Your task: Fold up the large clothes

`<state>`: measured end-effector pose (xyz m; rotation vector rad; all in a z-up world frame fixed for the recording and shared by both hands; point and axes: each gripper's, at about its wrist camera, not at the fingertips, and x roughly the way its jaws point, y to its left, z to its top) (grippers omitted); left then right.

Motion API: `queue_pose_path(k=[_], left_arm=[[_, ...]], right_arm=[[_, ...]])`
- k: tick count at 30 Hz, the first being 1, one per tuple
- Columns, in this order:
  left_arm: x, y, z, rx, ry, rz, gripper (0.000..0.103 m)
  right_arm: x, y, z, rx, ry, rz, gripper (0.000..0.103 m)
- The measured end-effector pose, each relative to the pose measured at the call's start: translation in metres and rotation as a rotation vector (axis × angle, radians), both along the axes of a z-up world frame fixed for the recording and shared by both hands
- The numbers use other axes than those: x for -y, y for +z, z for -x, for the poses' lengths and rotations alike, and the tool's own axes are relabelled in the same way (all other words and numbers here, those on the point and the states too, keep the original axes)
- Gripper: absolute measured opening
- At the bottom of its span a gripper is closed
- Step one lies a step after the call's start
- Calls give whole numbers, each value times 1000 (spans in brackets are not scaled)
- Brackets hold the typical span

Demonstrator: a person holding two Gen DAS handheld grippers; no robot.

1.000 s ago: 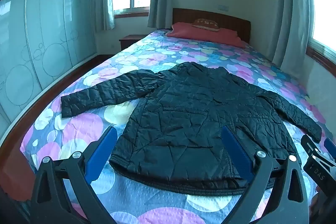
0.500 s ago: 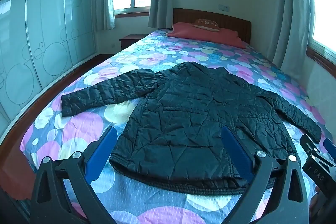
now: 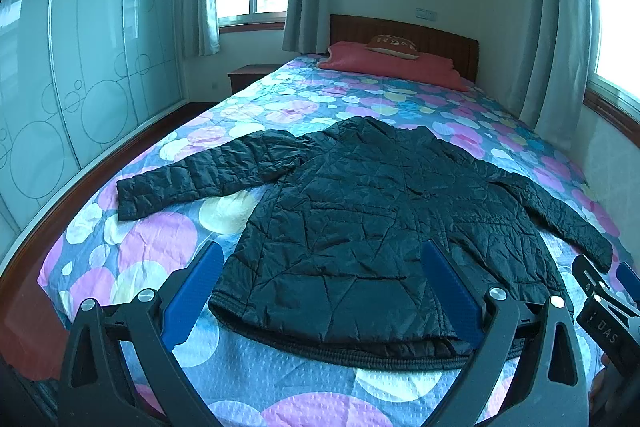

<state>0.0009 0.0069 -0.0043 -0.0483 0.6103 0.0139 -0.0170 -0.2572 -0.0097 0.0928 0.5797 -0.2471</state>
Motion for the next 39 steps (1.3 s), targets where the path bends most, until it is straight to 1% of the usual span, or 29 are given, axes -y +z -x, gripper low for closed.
queue_pose_path(k=[39], left_arm=[[-3, -4, 5, -2, 2, 6, 98]], right_arm=[[-4, -1, -1, 0, 0, 1, 101]])
